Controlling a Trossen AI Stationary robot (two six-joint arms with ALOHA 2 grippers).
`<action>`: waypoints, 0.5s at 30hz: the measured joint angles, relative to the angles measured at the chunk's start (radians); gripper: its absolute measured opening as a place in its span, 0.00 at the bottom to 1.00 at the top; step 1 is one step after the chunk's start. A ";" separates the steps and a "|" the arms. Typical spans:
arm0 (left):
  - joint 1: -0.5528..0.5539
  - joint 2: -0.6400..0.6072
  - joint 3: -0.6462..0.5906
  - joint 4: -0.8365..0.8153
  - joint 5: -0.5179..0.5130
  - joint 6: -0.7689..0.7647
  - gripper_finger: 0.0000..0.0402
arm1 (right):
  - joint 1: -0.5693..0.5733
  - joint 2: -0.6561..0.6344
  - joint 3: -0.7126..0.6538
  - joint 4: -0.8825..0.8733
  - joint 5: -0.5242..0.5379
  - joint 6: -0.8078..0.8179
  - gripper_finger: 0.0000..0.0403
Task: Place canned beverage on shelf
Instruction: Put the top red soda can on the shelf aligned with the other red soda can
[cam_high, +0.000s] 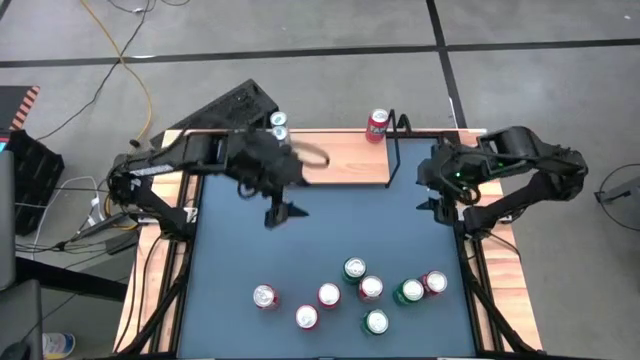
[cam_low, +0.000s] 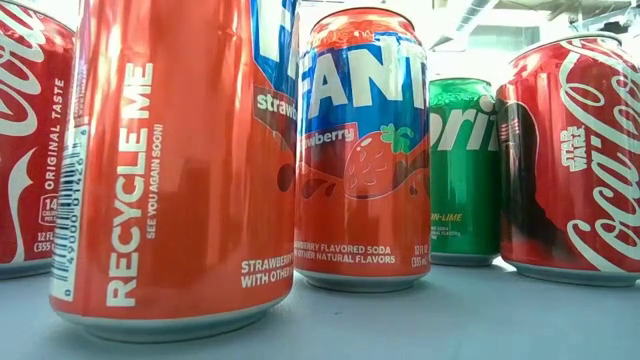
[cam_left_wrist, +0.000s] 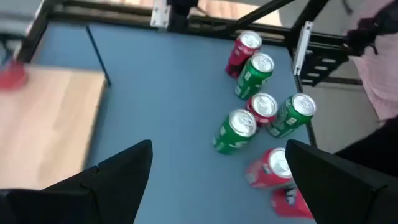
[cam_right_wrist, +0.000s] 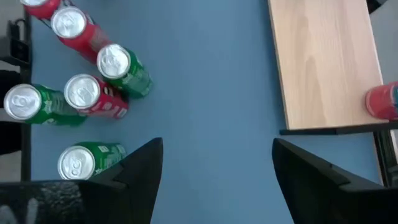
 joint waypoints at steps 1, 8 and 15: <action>-0.035 0.002 0.000 -0.017 -0.049 -0.042 0.88 | 0.011 0.002 -0.007 -0.003 0.005 0.009 0.71; -0.223 0.045 0.000 -0.061 -0.348 -0.262 0.88 | 0.073 0.016 -0.074 0.002 0.025 0.103 0.71; -0.344 0.152 0.000 0.007 -0.482 -0.319 0.88 | 0.129 0.034 -0.125 0.042 0.027 0.210 0.71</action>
